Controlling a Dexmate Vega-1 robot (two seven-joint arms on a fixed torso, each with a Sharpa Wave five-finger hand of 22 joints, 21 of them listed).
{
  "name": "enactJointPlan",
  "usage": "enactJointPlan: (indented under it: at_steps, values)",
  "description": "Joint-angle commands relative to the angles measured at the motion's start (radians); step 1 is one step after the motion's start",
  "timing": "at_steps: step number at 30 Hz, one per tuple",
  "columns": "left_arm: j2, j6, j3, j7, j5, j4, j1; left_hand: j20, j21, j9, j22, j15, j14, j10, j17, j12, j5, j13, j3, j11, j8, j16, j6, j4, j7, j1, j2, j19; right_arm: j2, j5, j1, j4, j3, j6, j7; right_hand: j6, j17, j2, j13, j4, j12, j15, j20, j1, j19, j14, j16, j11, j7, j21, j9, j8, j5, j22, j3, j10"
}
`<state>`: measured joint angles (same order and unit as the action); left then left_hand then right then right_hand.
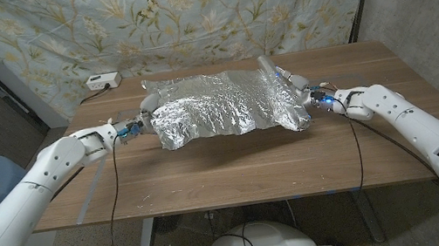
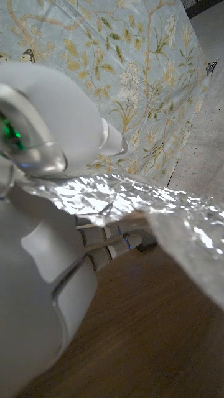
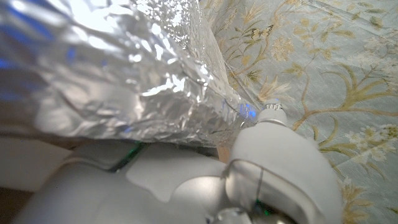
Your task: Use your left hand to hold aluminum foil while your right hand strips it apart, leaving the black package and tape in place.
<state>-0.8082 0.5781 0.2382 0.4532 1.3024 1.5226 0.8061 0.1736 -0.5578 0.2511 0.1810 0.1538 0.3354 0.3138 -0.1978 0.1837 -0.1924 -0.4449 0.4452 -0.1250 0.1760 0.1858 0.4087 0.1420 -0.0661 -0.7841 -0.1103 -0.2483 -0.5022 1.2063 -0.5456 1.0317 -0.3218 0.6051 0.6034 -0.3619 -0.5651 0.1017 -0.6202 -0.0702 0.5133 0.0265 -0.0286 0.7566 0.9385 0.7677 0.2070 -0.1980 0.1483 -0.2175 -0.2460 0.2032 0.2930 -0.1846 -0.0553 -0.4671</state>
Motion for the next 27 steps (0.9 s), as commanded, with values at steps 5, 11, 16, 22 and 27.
enactJointPlan:
  at_steps: [5,11,16,22,27]
  values:
    - [-0.072,0.010,-0.080,-0.045,0.053,0.059,0.099,0.009,0.003,-0.001,0.001,0.020,-0.005,-0.009,0.000,0.003,-0.006,0.004,0.000,-0.008,0.005,0.001,-0.005,0.000,-0.003,0.009,-0.005,0.003,0.052,-0.083,0.107,-0.133,-0.038,0.004,0.064,0.001,-0.003,0.001,-0.001,0.000,-0.008,-0.002,-0.003,-0.006,0.003,-0.004,0.002,0.001,0.060,0.001,-0.001,-0.002,0.007,-0.003,-0.004,-0.003]
    - [-0.082,0.008,-0.090,-0.041,0.059,0.053,0.106,0.018,0.004,-0.004,0.001,0.033,-0.008,-0.021,0.001,0.003,-0.007,0.009,0.000,-0.013,0.006,0.002,-0.011,0.000,-0.003,0.011,-0.004,-0.002,0.064,-0.101,0.124,-0.160,-0.037,0.004,0.071,0.002,-0.002,0.001,-0.001,0.000,-0.008,-0.004,-0.003,-0.005,0.002,-0.006,0.003,0.001,0.060,0.001,0.000,-0.002,0.009,-0.003,-0.006,-0.004]
    - [-0.087,0.011,-0.091,-0.033,0.060,0.050,0.103,0.022,0.006,-0.007,0.002,0.035,-0.010,-0.028,0.002,0.003,-0.007,0.013,-0.002,-0.017,0.004,0.003,-0.025,0.000,-0.003,0.015,-0.001,-0.003,0.073,-0.113,0.135,-0.178,-0.036,0.001,0.078,0.002,-0.002,0.001,-0.001,0.000,-0.009,-0.003,-0.005,-0.004,0.001,-0.006,0.003,0.003,0.060,0.001,0.001,-0.001,0.010,-0.003,-0.007,-0.005]
    - [-0.092,0.012,-0.090,-0.018,0.058,0.042,0.099,0.028,0.007,-0.010,0.002,0.039,-0.012,-0.036,0.003,0.004,-0.006,0.017,-0.004,-0.029,0.004,0.004,-0.035,0.000,0.001,0.019,0.002,-0.006,0.080,-0.121,0.137,-0.184,-0.029,0.001,0.072,0.002,-0.001,0.002,-0.001,0.000,-0.010,-0.003,-0.006,-0.004,0.000,-0.005,0.004,0.003,0.060,0.002,0.001,-0.001,0.012,-0.003,-0.009,-0.004]
    - [-0.095,0.011,-0.087,0.000,0.052,0.028,0.095,0.028,0.008,-0.012,0.002,0.043,-0.010,-0.036,0.003,0.006,-0.006,0.020,-0.005,-0.032,0.005,0.005,-0.037,0.000,0.001,0.022,0.003,-0.008,0.085,-0.126,0.137,-0.186,-0.024,-0.003,0.070,0.002,-0.001,0.003,-0.002,0.000,-0.010,-0.004,-0.005,-0.003,0.000,-0.004,0.005,0.002,0.060,0.001,0.002,-0.001,0.013,-0.003,-0.009,-0.006]
